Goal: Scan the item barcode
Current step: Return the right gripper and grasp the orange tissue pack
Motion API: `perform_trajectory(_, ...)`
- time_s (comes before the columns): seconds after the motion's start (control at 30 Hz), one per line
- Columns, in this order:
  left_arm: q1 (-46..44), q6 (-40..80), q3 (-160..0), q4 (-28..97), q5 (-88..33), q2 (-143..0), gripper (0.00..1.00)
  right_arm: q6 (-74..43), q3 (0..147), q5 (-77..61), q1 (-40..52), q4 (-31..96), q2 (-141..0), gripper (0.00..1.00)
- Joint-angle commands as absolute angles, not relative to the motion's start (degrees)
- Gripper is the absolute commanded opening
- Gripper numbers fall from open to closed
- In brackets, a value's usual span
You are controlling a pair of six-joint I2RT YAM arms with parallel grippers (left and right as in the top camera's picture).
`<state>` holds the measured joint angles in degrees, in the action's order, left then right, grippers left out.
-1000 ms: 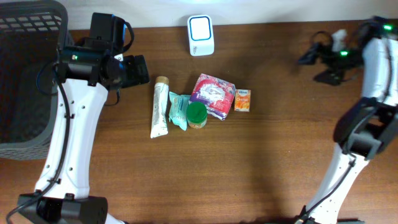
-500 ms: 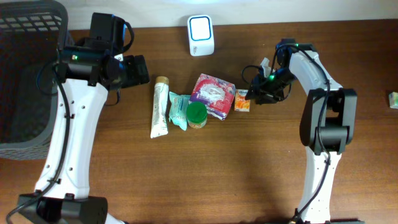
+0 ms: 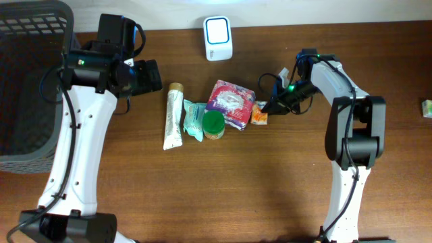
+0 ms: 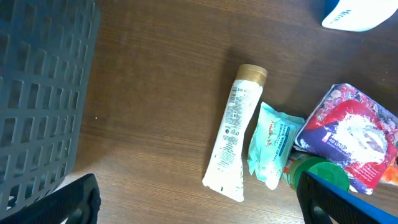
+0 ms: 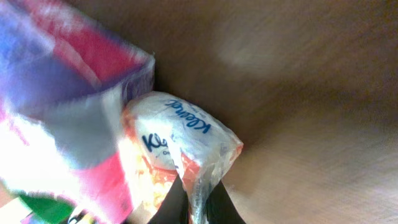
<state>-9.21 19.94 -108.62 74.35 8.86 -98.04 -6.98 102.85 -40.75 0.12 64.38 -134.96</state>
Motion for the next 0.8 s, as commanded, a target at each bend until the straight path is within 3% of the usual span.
perform_trajectory(0.0, -9.4, 19.7, -108.6, 74.3, 9.3, -98.0, 0.99, 2.7, 104.3, -48.2, -2.0, 68.6, -135.3, 0.04)
perform_trajectory(0.13, -9.4, 19.7, -108.6, 74.3, 9.3, -98.0, 0.99, 11.4, 110.3, -50.6, -7.9, 76.4, -135.3, 0.04)
perform_trajectory(0.2, -9.4, 19.7, -108.6, 74.3, 9.3, -98.0, 0.99, 21.1, 113.3, -57.7, -10.3, 82.5, -135.3, 0.04)
perform_trajectory(0.4, -9.4, 19.7, -108.6, 74.3, 9.3, -98.0, 0.99, 45.8, 113.5, -68.0, -6.3, 96.9, -135.3, 0.04)
perform_trajectory(0.63, -9.4, 19.7, -108.6, 74.3, 9.3, -98.0, 0.99, 51.6, 113.5, -68.6, 0.3, 97.3, -135.3, 0.04)
perform_trajectory(0.77, -9.4, 19.7, -108.6, 74.3, 9.3, -98.0, 0.99, 52.3, 113.5, -75.9, 1.6, 96.4, -135.3, 0.04)
